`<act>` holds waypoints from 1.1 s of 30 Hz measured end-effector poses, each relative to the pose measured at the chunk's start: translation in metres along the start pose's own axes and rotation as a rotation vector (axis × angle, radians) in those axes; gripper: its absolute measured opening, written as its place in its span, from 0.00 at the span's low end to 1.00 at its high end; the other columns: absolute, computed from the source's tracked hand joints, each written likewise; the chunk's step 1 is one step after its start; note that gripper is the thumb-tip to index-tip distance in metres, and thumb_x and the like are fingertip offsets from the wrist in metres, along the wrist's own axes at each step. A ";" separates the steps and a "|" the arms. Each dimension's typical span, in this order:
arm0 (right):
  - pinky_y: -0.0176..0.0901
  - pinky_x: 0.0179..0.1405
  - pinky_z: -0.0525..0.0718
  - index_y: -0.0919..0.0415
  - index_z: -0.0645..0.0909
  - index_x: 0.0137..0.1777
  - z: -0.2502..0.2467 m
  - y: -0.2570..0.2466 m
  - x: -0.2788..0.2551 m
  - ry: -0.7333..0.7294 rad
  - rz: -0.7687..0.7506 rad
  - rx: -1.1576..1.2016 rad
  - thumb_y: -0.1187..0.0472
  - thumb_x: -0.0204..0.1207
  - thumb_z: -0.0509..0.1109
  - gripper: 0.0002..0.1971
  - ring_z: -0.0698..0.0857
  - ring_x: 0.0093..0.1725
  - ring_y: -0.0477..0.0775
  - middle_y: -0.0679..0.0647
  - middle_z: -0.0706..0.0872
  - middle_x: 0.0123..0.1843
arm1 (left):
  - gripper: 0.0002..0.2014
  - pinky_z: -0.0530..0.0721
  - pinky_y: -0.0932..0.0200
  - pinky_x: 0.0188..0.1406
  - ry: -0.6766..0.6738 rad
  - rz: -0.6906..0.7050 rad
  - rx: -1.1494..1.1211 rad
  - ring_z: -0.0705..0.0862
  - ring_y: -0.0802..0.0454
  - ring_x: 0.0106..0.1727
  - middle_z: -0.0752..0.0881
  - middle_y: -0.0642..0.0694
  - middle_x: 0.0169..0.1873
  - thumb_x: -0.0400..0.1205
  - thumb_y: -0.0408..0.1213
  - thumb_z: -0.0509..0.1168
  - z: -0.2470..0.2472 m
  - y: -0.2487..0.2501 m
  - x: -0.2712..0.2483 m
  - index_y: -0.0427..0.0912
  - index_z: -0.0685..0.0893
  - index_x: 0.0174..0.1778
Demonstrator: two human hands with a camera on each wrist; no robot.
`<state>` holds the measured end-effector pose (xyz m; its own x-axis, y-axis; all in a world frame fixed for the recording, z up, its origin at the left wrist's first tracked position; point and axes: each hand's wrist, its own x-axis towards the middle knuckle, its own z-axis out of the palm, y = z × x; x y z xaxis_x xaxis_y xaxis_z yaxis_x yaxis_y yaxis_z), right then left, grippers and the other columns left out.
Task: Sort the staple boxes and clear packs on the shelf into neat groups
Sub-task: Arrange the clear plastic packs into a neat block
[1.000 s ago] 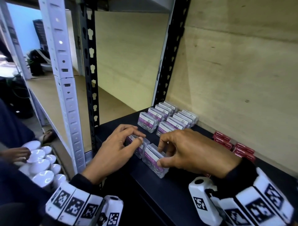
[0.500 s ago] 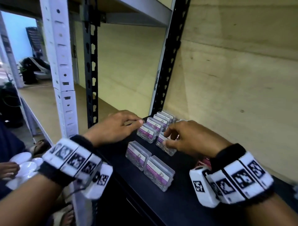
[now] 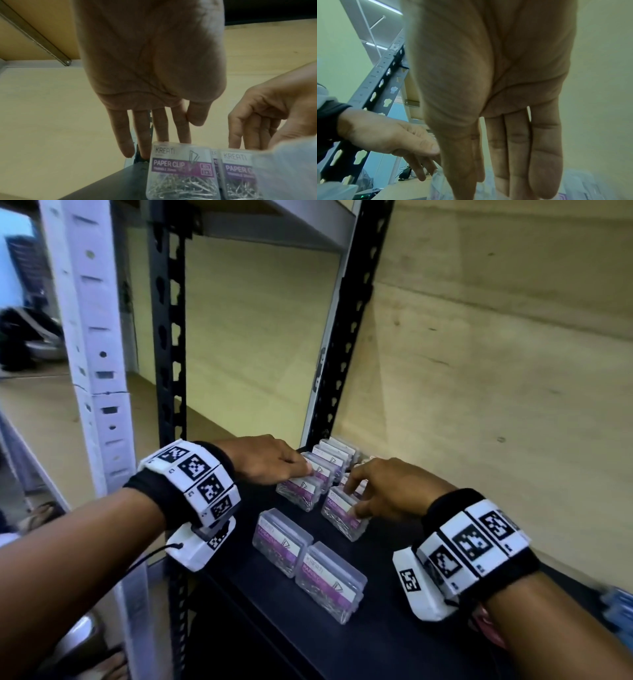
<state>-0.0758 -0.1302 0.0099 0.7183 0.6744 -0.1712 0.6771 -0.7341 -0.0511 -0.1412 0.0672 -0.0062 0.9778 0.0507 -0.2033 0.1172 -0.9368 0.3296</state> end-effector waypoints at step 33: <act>0.39 0.53 0.83 0.40 0.80 0.67 0.016 0.009 -0.058 -0.150 -0.138 0.288 0.47 0.78 0.73 0.17 0.87 0.50 0.41 0.41 0.90 0.53 | 0.17 0.65 0.51 0.74 -0.119 0.075 0.151 0.70 0.58 0.73 0.73 0.58 0.76 0.87 0.58 0.53 0.009 0.021 -0.057 0.75 0.71 0.72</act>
<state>-0.1140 -0.1774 0.0038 0.5773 0.7652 -0.2849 0.6775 -0.6436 -0.3559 -0.1963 0.0413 0.0045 0.9544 -0.0540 -0.2935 0.0085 -0.9782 0.2075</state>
